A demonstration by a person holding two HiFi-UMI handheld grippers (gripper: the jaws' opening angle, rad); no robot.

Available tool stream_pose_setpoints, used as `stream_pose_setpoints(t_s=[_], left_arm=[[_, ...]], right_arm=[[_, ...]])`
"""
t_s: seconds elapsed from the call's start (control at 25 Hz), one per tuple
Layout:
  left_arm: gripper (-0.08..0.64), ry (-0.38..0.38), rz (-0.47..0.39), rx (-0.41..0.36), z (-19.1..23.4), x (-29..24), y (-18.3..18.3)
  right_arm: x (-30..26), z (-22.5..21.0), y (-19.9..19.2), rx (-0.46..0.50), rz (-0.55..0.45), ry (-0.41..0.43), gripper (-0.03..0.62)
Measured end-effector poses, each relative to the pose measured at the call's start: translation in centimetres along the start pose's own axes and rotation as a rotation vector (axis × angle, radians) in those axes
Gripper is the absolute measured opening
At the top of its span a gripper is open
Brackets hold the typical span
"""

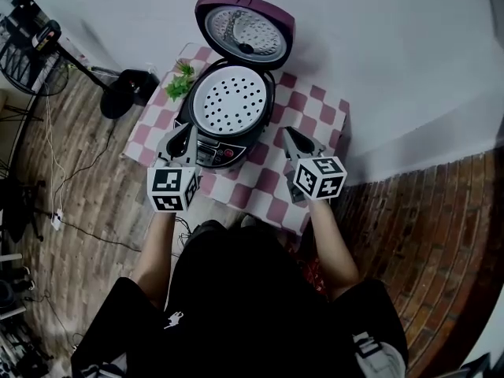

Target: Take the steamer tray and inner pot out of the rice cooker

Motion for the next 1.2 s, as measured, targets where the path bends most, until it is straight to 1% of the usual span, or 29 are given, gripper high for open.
stream_pose_setpoints(t_s=[0.12,0.24,0.4,0.56,0.6,0.76,0.92,1.04,1.2], left_arm=[[0.002,-0.005,0.009,0.01,0.3,-1.0,0.0],[0.002,-0.012,0.011,0.016,1.0,-1.8,0.0],[0.003,-0.033,0.013,-0.002,2.0,-3.3,-0.2],[0.003,-0.062,0.02,-0.017,3.6,-5.0,-0.4],[0.003,-0.072,0.02,-0.021,3.9,-5.6,-0.3],[0.003,-0.114,0.021,-0.03,5.1,-7.3,-0.3],[0.003,-0.15,0.023,-0.042,5.9,-9.3,-0.3],[0.003,-0.175,0.025,-0.055,6.2,-10.6,-0.4],[0.003,-0.205,0.027,-0.059,6.3,-11.8,-0.3]], right_arm=[[-1.4,-0.4,0.8,-0.012,-0.001,0.004,0.014],[-3.1,-0.4,1.4,-0.029,0.014,0.004,0.034],[-5.6,-0.3,1.8,-0.046,0.039,-0.025,0.1],[-8.3,-0.3,2.0,-0.062,0.079,-0.066,0.189],[-8.9,-0.3,2.1,-0.066,0.086,-0.081,0.203],[-10.4,-0.3,2.4,-0.061,0.095,-0.161,0.212],[-11.9,-0.5,2.5,0.007,0.131,-0.255,0.212],[-13.1,-0.7,2.5,0.041,0.167,-0.295,0.212],[-14.2,-1.2,2.7,0.057,0.206,-0.336,0.212]])
Point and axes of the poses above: the fingertips, and each gripper's own axes: x backward along the fingers, z to its left, y out of its top, the point moved 8 cm from there along x, backward along the fingers, and after that the axes turned 8 degrees about y, right-handed, at the moved point
